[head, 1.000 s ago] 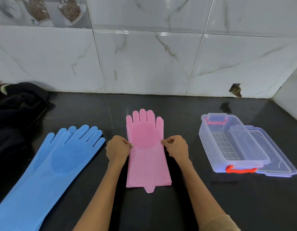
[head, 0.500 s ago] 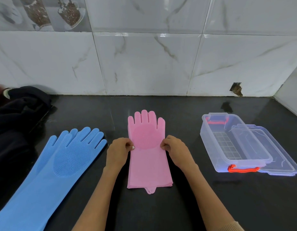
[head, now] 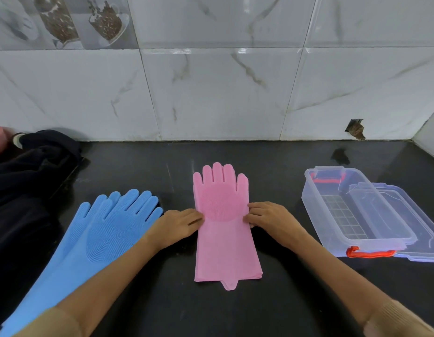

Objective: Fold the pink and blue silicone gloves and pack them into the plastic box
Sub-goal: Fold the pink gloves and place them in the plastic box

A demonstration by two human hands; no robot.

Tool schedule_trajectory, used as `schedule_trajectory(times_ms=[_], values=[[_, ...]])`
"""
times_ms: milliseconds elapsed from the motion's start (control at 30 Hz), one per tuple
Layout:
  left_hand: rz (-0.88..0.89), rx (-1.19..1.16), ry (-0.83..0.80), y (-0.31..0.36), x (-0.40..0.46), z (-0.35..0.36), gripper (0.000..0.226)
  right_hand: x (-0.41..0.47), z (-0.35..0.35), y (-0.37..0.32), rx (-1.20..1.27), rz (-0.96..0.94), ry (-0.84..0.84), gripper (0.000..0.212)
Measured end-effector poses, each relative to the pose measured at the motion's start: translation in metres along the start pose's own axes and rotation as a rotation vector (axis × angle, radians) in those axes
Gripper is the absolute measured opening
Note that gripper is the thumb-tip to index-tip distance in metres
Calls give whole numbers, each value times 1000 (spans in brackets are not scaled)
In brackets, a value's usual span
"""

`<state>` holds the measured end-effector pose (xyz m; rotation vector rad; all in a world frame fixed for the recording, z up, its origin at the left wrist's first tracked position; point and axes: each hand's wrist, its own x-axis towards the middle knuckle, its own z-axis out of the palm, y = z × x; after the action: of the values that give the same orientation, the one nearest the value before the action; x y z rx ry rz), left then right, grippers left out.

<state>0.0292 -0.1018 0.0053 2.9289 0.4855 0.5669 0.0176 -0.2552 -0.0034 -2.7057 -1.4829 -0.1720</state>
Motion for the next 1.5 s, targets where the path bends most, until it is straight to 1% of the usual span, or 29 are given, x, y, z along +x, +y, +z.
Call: schedule_trajectory(times_ms=[67,100,133,167,200,233,267,300,333,400,433,500,533,600,667,700,733,800,900,967,1033,1100,1167,1233,1300,1333,1400,1433,1500], values=[[-39,-35,120,5,0,11,32,-1,-2,0,-15,-35,27,35],[-53,-79,114,-13,-1,16,32,-1,-2,0,-20,-52,51,37],[-25,-97,134,-24,2,24,32,0,-2,0,-29,-70,70,39],[84,-98,172,-40,4,37,33,1,-2,0,-33,-84,78,39],[214,-77,176,-53,4,46,34,2,-2,0,-21,-85,76,39],[291,-50,149,-61,4,50,37,3,-1,0,5,-76,55,38],[223,-59,119,-57,8,48,37,4,0,0,26,-69,26,38],[59,-117,126,-41,13,42,36,5,1,1,31,-69,-2,37],[-48,-168,96,-29,16,38,34,6,2,3,36,-62,-32,36],[-91,-168,68,-5,17,35,28,7,6,7,85,-13,-93,35],[-58,-136,86,-12,13,34,25,8,7,8,118,3,-108,35],[-65,-160,123,-7,9,19,22,11,6,9,189,41,-98,30],[-88,-188,83,-8,10,9,21,13,4,9,233,72,-76,26],[-50,-122,-125,-25,11,11,19,18,2,9,386,196,-21,18],[-67,-124,-292,-75,6,19,21,25,0,12,562,359,41,9],[-101,-184,-367,-105,2,20,24,32,0,15,616,436,64,12],[-124,-258,-433,-121,-2,14,27,40,-1,17,642,513,63,19],[-182,-332,-486,-124,0,3,38,58,-2,22,628,639,-27,30],[-244,-329,-514,-102,5,-5,40,74,1,25,688,733,-137,28],[-249,-318,-500,-105,3,-4,40,74,2,27,781,768,-126,24],[-250,-302,-456,-108,1,-2,39,71,6,26,812,792,-68,27],[-250,-276,-378,-101,-4,-2,39,68,11,21,783,809,6,27],[-261,-253,-263,-95,-10,-1,38,65,16,15,762,837,90,22],[-241,-211,-142,-89,-20,-1,33,62,21,6,804,877,243,15],[-209,-176,-31,-81,-31,2,28,60,26,-8,904,901,443,13],[-212,-195,21,-78,-35,2,29,61,28,-15,948,914,518,18],[-258,-293,61,-74,-37,3,39,65,32,-26,1014,924,582,34],[-298,-327,57,-73,-36,4,44,68,33,-31,1034,913,583,40],[-350,-284,-14,-72,-33,7,51,76,33,-36,1050,877,555,49]])
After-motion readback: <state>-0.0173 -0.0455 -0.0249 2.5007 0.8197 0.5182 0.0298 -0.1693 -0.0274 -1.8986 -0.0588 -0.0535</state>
